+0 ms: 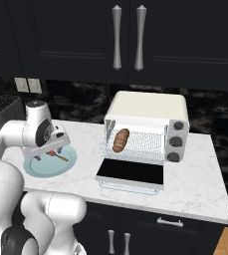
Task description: Pick up the kebab skewer and baguette bread, and place them inside the toaster oven. Close the toaster oven door and start by setting the timer.
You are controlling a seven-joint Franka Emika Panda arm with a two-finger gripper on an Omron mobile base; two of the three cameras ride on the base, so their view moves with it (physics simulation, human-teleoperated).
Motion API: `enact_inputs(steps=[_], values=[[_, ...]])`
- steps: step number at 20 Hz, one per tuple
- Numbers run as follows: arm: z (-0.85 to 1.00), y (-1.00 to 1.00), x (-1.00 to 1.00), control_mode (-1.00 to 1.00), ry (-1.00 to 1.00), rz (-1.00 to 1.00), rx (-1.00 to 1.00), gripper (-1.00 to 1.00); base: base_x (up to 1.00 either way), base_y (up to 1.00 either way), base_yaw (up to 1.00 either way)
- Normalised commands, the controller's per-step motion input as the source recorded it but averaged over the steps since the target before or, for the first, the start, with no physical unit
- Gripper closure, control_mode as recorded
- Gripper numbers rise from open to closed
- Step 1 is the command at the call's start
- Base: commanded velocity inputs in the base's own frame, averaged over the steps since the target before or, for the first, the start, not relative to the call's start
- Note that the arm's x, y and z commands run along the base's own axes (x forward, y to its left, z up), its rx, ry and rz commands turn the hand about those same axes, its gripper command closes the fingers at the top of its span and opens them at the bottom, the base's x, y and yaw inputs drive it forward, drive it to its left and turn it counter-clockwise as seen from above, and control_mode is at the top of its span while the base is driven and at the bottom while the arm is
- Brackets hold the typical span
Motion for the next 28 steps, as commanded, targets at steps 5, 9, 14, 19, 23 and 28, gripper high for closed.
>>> enact_inputs(steps=[5,9,14,19,23,28], values=[[-0.45,0.09,0.3,-1.0,0.0,0.1,-0.08,-1.0,0.0,0.0,0.0],[-0.35,0.0,0.48,-1.0,0.0,0.06,0.0,-1.0,0.0,0.0,0.0],[-0.31,0.02,0.51,-1.0,0.01,0.02,0.0,-1.0,0.0,0.0,0.0],[-0.21,0.05,0.34,-1.0,0.01,0.01,-0.01,-1.0,0.0,0.0,0.0],[-0.14,0.0,0.34,-1.0,0.04,0.02,0.0,-1.0,0.0,0.0,0.0],[-0.24,0.06,0.24,-1.0,0.0,0.01,-0.01,-1.0,0.0,0.0,0.0]])
